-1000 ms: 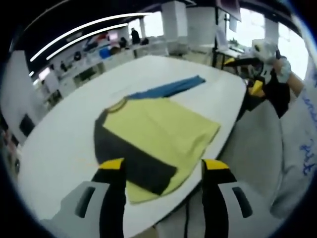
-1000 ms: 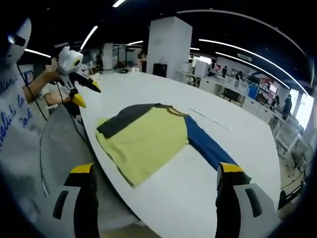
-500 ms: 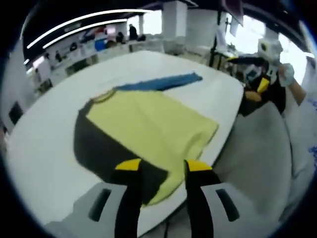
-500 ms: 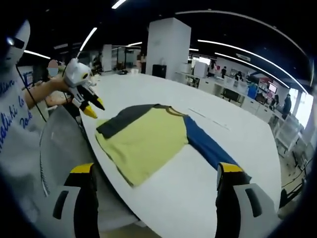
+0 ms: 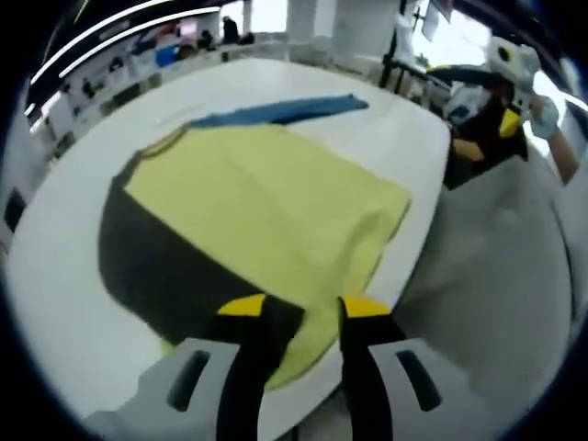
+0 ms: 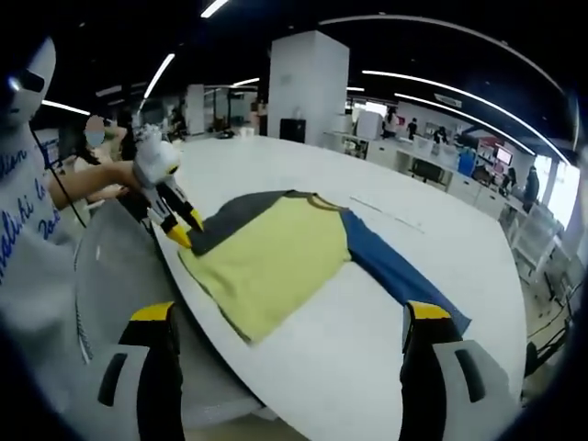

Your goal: Fold the garment on the visible template until the final outline fits inside the template.

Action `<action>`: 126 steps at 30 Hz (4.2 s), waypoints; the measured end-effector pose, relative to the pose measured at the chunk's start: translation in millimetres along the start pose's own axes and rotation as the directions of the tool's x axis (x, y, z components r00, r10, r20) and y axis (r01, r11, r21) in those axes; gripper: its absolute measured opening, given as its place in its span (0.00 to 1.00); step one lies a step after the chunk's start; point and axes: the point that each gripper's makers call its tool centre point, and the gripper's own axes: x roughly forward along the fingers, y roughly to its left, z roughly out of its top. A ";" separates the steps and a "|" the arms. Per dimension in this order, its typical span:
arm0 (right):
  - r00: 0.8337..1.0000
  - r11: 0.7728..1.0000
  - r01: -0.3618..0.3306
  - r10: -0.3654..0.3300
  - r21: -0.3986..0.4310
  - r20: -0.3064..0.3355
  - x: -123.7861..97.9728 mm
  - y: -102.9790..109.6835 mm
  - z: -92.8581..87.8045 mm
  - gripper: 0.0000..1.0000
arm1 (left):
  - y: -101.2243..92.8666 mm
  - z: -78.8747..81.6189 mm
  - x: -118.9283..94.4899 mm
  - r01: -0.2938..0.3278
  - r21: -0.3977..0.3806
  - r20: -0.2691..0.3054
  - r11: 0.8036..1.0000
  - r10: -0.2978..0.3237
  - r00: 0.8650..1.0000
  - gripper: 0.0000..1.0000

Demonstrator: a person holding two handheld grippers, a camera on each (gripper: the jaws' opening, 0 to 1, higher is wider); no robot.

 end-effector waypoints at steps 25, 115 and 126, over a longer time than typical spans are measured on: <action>1.000 1.000 0.007 -0.007 0.021 -0.014 -6.2 -13.6 -10.6 1.00 | 11.7 -27.0 22.4 -0.051 -0.016 -0.090 0.999 0.049 0.995 0.00; 0.957 0.957 0.284 -0.280 0.058 -0.072 45.1 53.1 89.8 1.00 | 329.6 -110.4 -142.6 -0.307 -0.506 0.221 0.806 0.465 0.857 0.00; 0.960 0.960 0.272 -0.266 0.069 -0.084 45.8 60.4 91.9 1.00 | 350.5 -123.0 -143.5 -0.339 -0.497 0.209 0.799 0.489 0.847 0.00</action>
